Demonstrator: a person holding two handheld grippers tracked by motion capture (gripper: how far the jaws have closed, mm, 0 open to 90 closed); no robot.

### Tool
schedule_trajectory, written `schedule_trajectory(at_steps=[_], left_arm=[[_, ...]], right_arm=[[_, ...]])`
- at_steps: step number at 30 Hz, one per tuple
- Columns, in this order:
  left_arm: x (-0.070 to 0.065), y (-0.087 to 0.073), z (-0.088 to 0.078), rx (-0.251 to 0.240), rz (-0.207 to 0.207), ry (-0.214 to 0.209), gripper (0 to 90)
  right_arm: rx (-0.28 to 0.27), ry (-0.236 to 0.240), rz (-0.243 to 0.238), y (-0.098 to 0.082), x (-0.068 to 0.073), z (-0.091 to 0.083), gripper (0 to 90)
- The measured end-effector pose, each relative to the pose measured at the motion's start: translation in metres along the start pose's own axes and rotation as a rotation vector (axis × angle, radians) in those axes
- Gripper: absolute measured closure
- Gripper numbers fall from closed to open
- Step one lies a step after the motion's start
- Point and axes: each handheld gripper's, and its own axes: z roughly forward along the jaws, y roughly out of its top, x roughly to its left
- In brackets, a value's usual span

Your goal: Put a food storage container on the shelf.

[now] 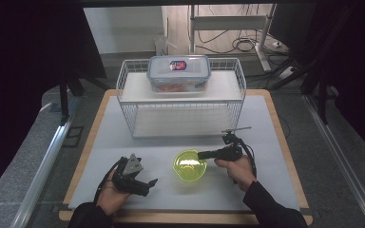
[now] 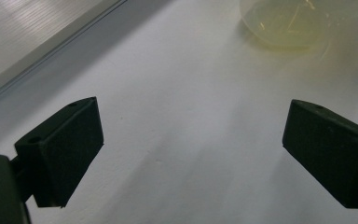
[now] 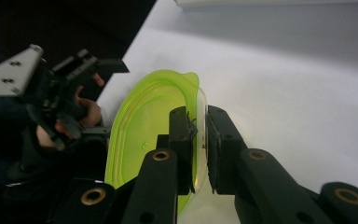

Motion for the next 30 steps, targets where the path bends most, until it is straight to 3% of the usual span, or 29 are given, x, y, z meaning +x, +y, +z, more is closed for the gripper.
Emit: schedule_trajectory(at_steps=[15, 30], left_arm=[[0.002, 0.0, -0.002, -0.018, -0.013, -0.001, 4.7], [0.002, 0.001, -0.001, -0.017, -0.008, -0.003, 4.7]], right_arm=[[-0.095, 0.013, -0.025, 0.016, 0.019, -0.025, 81.7], [-0.172, 0.034, -0.067, 0.057, 0.058, -0.054, 81.7]])
